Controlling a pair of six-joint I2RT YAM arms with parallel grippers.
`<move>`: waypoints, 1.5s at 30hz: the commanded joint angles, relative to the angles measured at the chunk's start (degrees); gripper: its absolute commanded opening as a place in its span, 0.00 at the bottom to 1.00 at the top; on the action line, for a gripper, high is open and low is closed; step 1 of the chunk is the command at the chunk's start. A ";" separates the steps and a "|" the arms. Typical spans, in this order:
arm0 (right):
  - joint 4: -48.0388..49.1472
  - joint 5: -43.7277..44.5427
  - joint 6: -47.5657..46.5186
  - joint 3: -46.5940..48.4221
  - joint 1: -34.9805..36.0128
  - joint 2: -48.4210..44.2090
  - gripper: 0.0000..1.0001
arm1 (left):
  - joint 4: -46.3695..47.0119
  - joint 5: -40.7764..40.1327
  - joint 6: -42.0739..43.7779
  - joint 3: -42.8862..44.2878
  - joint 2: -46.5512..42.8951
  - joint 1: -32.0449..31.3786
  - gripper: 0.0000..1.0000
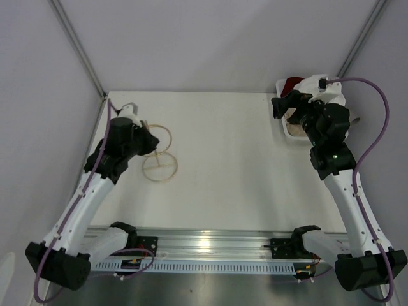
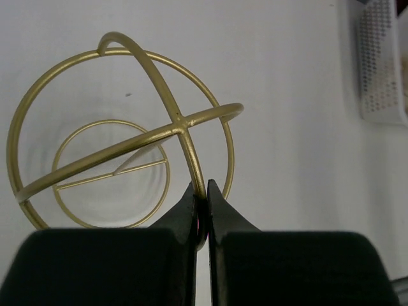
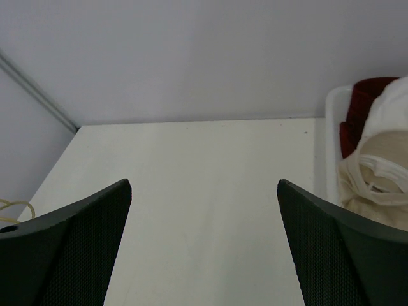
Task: Stack the hats
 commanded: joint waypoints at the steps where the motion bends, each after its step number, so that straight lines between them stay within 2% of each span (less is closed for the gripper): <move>1: -4.13 12.69 2.60 3.91 -0.54 -0.58 1.00 | 12.36 -2.68 1.22 8.89 6.60 -9.85 0.01; 3: -8.08 19.82 4.80 5.14 -3.60 -0.49 0.99 | 13.78 -4.18 1.31 11.61 10.12 -13.89 0.01; 8: -8.55 23.07 6.93 5.15 -13.46 -2.77 0.99 | 18.17 -7.78 0.87 13.03 17.16 -27.85 0.01; 10: -7.49 24.75 5.35 4.89 -15.65 -2.42 0.99 | 19.40 -9.01 1.13 13.12 17.78 -30.95 0.01; 15: -6.43 19.32 1.04 4.89 -19.35 1.35 0.99 | 19.41 -10.77 3.23 12.77 18.40 -39.29 0.00; 18: -4.86 10.28 -1.68 4.88 -20.85 4.52 0.99 | 19.94 -11.48 4.90 11.20 19.10 -43.07 0.01; 21: -3.10 2.80 -2.92 6.11 -20.85 8.64 0.99 | 19.68 -13.49 5.79 9.96 20.24 -46.24 0.01; 26: -1.17 -8.28 -2.83 9.45 -20.42 16.46 0.99 | 21.60 -13.77 3.59 7.06 20.16 -48.01 0.01; 32: -0.36 -5.83 -5.72 13.40 -16.20 26.66 0.99 | 22.23 -14.90 3.86 5.56 20.68 -48.19 0.01; 34: -1.50 -2.34 -6.96 15.86 -13.57 30.34 1.00 | 20.83 -15.69 3.86 5.91 20.86 -48.19 0.05; 35: -2.90 -1.36 -7.49 16.65 -12.86 31.49 0.99 | 20.47 -15.52 3.94 6.00 20.77 -48.19 0.07; 38: -5.11 2.16 -8.46 18.68 -11.19 34.49 0.99 | 19.24 -14.03 3.24 6.00 19.11 -48.28 0.31; 39: -5.29 2.78 -8.46 18.77 -11.18 34.76 0.99 | 19.15 -13.50 2.80 5.83 18.41 -48.28 0.46; 40: -5.38 4.53 -8.37 18.69 -11.10 34.93 0.99 | 19.06 -13.06 2.19 5.30 17.62 -48.28 0.52; 41: -5.38 5.59 -8.37 18.25 -11.10 34.67 1.00 | 19.15 -12.28 1.92 4.95 15.87 -48.36 0.65; 44: -5.99 10.07 -8.72 17.54 -11.10 34.06 0.99 | 17.75 -13.32 1.22 4.77 13.05 -48.36 0.87; 45: -6.25 10.86 -8.90 17.45 -11.10 34.06 0.99 | 17.22 -13.85 1.30 4.94 11.30 -48.28 0.99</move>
